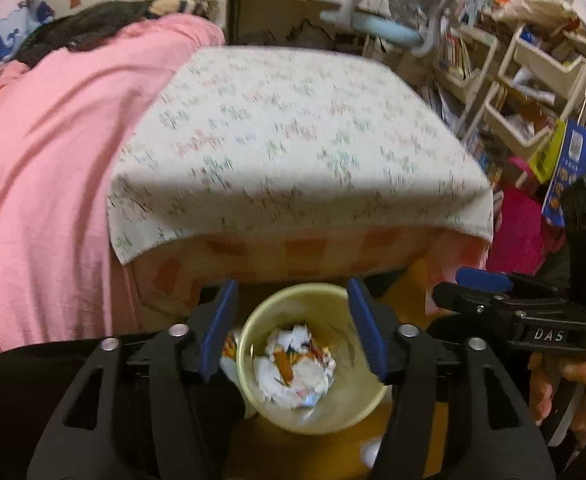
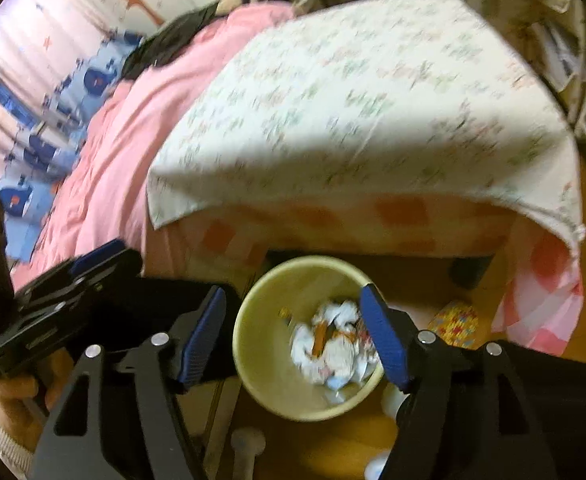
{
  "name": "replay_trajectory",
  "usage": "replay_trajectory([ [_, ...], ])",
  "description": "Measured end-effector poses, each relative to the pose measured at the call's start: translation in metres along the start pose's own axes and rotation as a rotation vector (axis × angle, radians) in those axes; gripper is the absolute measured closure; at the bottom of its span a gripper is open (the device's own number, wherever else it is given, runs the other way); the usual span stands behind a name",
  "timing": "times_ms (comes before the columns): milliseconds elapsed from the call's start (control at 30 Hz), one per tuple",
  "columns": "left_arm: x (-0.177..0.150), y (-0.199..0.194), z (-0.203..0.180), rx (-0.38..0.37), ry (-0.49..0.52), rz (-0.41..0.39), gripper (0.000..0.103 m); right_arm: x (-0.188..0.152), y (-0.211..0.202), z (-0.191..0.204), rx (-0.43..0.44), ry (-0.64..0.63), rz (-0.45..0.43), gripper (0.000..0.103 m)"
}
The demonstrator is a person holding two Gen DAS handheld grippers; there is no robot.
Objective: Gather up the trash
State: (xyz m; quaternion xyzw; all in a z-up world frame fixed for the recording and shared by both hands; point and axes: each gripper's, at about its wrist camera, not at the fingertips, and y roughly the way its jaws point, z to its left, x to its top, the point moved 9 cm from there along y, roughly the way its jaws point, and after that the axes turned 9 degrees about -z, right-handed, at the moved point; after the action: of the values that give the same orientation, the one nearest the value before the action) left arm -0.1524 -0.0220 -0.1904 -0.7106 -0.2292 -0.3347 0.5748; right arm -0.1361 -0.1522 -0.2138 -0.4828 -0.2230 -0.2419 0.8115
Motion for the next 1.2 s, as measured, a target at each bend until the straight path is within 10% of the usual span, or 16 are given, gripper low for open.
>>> replay_trajectory([
  [367,0.050,-0.054,0.007,0.098,-0.001,-0.305,0.017,0.054,-0.061,0.016,-0.259,-0.225,-0.455,0.011],
  [1200,0.078,-0.093,0.008,0.187,0.024,-0.464,0.008,0.065,-0.082,0.021,-0.327,-0.261,-0.582,0.008],
])
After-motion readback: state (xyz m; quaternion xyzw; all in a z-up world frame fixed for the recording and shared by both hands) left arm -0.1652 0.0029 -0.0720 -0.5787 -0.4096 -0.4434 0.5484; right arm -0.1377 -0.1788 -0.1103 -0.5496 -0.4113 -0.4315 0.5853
